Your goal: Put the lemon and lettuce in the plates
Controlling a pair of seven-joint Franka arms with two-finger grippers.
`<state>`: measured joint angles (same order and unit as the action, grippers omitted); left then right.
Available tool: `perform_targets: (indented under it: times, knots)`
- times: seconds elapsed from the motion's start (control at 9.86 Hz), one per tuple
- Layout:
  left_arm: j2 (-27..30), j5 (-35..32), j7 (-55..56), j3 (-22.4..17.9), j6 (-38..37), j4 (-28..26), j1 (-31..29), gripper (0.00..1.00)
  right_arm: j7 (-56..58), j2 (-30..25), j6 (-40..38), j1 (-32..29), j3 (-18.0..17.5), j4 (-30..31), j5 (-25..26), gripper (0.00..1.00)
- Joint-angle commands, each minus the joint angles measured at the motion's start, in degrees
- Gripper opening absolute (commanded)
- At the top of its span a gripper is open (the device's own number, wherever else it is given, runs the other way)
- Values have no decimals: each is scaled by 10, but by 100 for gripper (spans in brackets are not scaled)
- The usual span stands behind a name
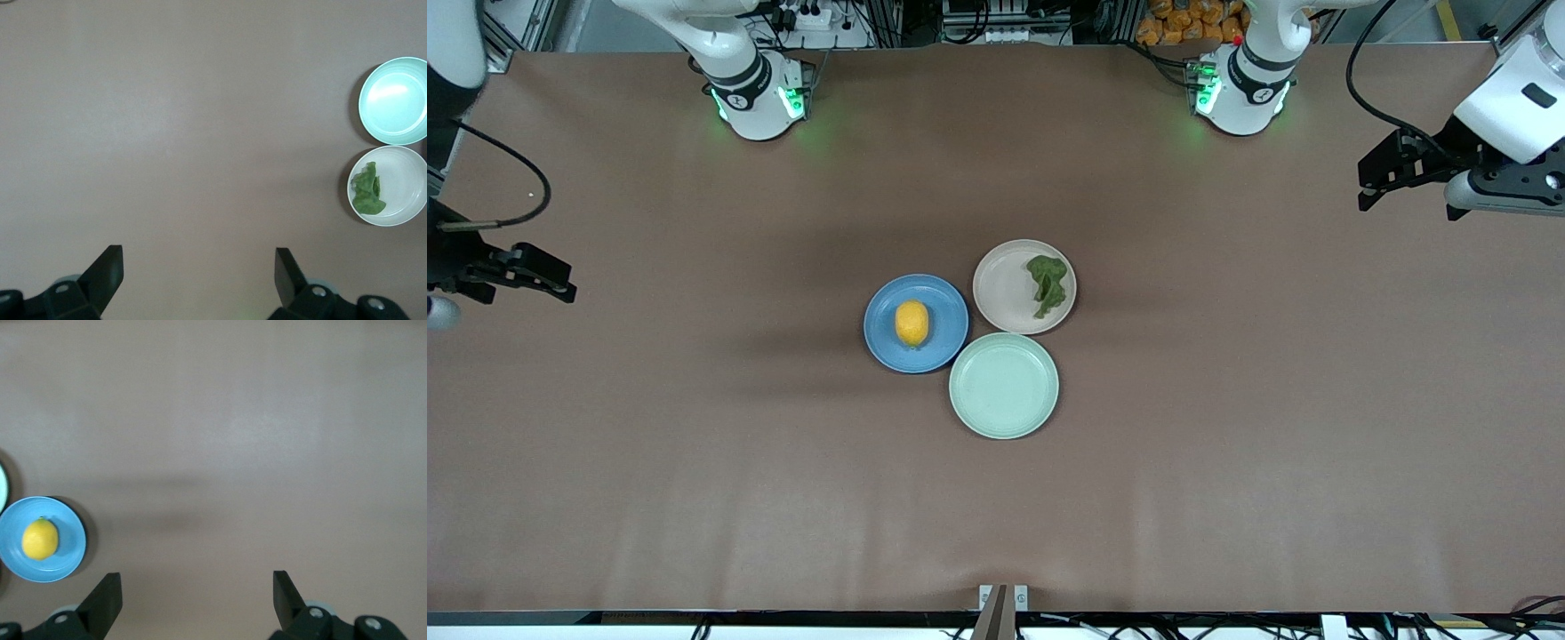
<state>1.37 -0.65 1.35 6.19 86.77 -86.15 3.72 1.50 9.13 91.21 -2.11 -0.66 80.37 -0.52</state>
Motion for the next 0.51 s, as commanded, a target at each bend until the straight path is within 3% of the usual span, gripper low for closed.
perform_targets:
  times: [0.0,0.2,0.41]
  knots:
    - [6,12,-15,0,-9,2,-6,100,26,-4,-11,-11,9,-5,-20,100]
    - [6,12,-14,0,-9,2,-6,100,25,-13,-15,-10,14,0,-19,100]
    - [6,12,-10,0,-9,2,-6,100,29,-17,-26,8,47,0,-26,100]
